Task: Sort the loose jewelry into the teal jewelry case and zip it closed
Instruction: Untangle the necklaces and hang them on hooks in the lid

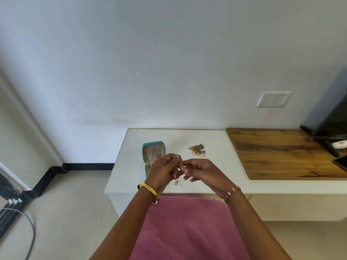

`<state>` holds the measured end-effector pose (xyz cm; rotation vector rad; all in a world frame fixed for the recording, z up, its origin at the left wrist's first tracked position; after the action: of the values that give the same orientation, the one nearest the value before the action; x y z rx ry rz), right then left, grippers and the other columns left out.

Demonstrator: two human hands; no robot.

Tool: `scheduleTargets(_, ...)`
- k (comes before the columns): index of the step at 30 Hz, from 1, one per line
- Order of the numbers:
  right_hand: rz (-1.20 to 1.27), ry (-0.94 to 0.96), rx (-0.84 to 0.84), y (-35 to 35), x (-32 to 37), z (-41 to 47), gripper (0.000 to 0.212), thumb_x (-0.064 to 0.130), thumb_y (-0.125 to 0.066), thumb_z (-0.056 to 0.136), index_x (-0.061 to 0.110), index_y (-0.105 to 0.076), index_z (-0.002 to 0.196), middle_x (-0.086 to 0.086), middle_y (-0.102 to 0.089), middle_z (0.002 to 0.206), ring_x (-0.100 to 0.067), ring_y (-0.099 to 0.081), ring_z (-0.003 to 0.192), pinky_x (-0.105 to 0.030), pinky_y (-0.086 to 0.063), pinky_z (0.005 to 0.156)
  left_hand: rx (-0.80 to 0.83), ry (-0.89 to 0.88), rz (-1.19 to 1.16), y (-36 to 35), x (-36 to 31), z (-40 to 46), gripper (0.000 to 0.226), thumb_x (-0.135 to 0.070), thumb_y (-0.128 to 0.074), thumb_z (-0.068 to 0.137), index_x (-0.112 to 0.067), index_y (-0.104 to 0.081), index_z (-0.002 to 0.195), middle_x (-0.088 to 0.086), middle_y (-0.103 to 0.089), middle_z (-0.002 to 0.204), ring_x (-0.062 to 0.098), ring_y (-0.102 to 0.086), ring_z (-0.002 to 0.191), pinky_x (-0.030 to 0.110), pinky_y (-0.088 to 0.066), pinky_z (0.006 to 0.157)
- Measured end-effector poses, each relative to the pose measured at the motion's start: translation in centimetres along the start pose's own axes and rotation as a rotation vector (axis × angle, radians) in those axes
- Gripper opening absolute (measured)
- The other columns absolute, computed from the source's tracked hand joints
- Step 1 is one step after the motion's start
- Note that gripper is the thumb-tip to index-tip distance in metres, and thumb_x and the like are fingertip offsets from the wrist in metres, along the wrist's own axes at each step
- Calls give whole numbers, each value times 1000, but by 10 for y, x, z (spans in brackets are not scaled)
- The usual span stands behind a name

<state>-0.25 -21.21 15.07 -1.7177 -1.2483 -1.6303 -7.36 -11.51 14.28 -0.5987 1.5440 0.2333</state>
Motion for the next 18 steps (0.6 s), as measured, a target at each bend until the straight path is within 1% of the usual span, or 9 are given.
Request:
scheduleTargets(1,18,0,-10,1,-1,0,16,15,-59,88,23,-66,100,-3,-70,92,-13,-62,82,-24,-46,75,-5,10,-22,1,0,0,22,-8,-42,94,-8,-58,80,-2,-63,52,9,-45,44,21,-45,54)
scheduleTargets(4,41,16,-15,0,0,-1,14,13,-62,85,19,-69,95,-6,-71,86,-13,-61,83,-24,-45,76,-10,20,-61,2,0,-1,21,-8,-41,94,-6,-58,80,-1,-62,51,7,-45,40,17,-42,48)
scheduleTargets(5,42,22,-15,0,0,-1,11,13,-64,84,18,-70,91,-5,-72,83,-12,-61,81,-22,-46,74,-9,20,-64,3,0,-2,21,-8,-41,94,-6,-58,80,-1,-61,50,7,-45,39,16,-41,47)
scheduleTargets(8,25,35,-28,0,2,-1,5,13,-67,82,13,-71,80,-2,-70,76,0,-62,70,-8,-45,64,-7,26,-56,3,0,-2,22,-8,-41,94,-6,-58,80,-1,-60,49,7,-46,40,16,-43,48)
scheduleTargets(10,16,40,-31,-1,3,-1,6,13,-67,82,12,-71,77,-1,-70,75,3,-61,67,-8,-45,64,-9,29,-52,2,0,-2,22,-8,-41,94,-7,-59,80,-1,-60,48,7,-46,39,17,-43,48)
scheduleTargets(11,20,39,-29,-2,3,-1,6,12,-66,82,12,-70,77,-1,-70,75,1,-61,69,-10,-46,66,-13,31,-60,3,0,-2,22,-8,-42,94,-7,-59,80,-1,-60,48,7,-47,39,17,-43,48)
scheduleTargets(14,58,33,-59,2,2,-1,11,11,-64,83,15,-68,73,-3,-70,78,-13,-62,82,-27,-47,79,-42,50,-100,8,5,-1,22,-8,-43,93,-7,-60,80,-1,-61,49,8,-49,41,18,-43,48)
scheduleTargets(15,74,35,-71,4,3,0,14,10,-62,83,16,-68,72,-4,-71,79,-16,-62,86,-31,-47,81,-51,53,-89,10,7,-1,21,-8,-43,93,-8,-61,80,-1,-61,50,9,-50,43,19,-44,49)
scheduleTargets(18,97,35,-66,5,6,1,17,9,-59,85,16,-66,71,-10,-72,84,-20,-64,88,-33,-46,81,-94,32,52,14,9,-1,21,-8,-47,92,-12,-63,79,-4,-62,51,9,-55,50,20,-50,56)
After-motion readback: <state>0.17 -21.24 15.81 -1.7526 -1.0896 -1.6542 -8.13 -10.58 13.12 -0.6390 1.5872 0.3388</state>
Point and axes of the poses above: each hand's wrist, its own z-axis towards the middle knuckle, its own y-axis out of the back of the hand, x = y × z, the point moved 6 cm from there along z, towards the middle knuckle
